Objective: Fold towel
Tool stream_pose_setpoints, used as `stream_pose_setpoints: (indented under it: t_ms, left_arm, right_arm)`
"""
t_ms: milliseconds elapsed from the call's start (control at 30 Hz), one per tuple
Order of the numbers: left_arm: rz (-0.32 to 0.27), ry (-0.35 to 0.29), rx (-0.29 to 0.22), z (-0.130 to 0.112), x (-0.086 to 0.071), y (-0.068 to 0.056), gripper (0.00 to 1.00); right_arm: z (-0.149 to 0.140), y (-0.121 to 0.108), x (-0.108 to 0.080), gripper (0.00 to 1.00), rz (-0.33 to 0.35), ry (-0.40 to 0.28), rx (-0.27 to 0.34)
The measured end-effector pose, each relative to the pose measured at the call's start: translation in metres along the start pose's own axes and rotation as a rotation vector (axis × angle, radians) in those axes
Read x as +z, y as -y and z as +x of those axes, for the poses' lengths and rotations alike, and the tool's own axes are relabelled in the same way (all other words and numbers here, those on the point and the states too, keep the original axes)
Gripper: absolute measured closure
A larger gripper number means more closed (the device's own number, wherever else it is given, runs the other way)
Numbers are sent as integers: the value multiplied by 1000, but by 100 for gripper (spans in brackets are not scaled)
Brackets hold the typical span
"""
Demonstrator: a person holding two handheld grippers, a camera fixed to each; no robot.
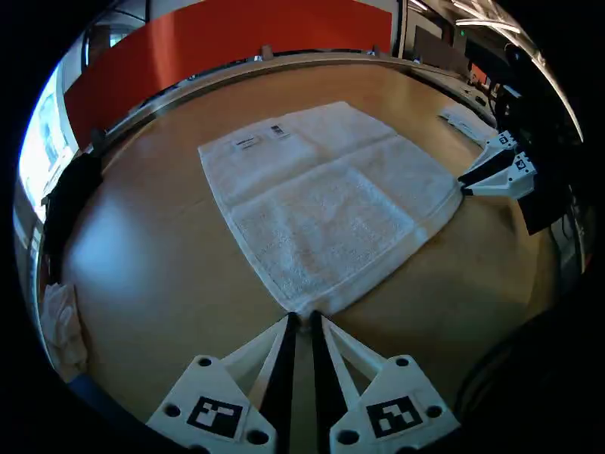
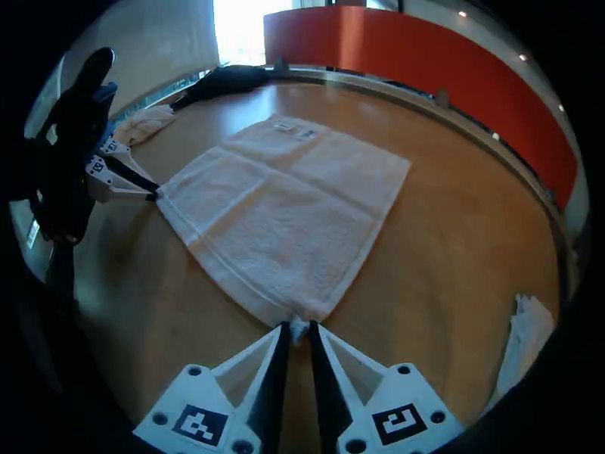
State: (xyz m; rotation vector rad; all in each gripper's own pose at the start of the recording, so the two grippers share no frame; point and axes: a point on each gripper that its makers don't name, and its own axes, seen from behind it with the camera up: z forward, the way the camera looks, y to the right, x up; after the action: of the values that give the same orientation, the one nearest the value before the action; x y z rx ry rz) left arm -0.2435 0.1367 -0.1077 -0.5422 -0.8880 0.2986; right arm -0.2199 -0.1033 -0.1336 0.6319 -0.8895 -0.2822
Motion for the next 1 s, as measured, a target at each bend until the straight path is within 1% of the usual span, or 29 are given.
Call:
stream_pose_setpoints:
  t_ms: [133,300,400,567,1000]
  left_arm:
    - [-4,-3,-16,1,-1,0,88]
    - [-16,-5,-48,2,-3,0,88]
    - [-16,-8,-55,5,-5,1,88]
    - [-21,-14,-65,12,-12,2,88]
    - [-24,-49,-98,35,-34,5,89]
  right_arm:
    - [0,0,0,86,5,4,0]
    - [2,-1,-1,87,1,3,-19]
    - [5,-1,-3,87,0,-3,-32]
    - [16,-2,-9,88,0,-26,-29]
    - [55,-3,-33,88,-4,-105,-9]
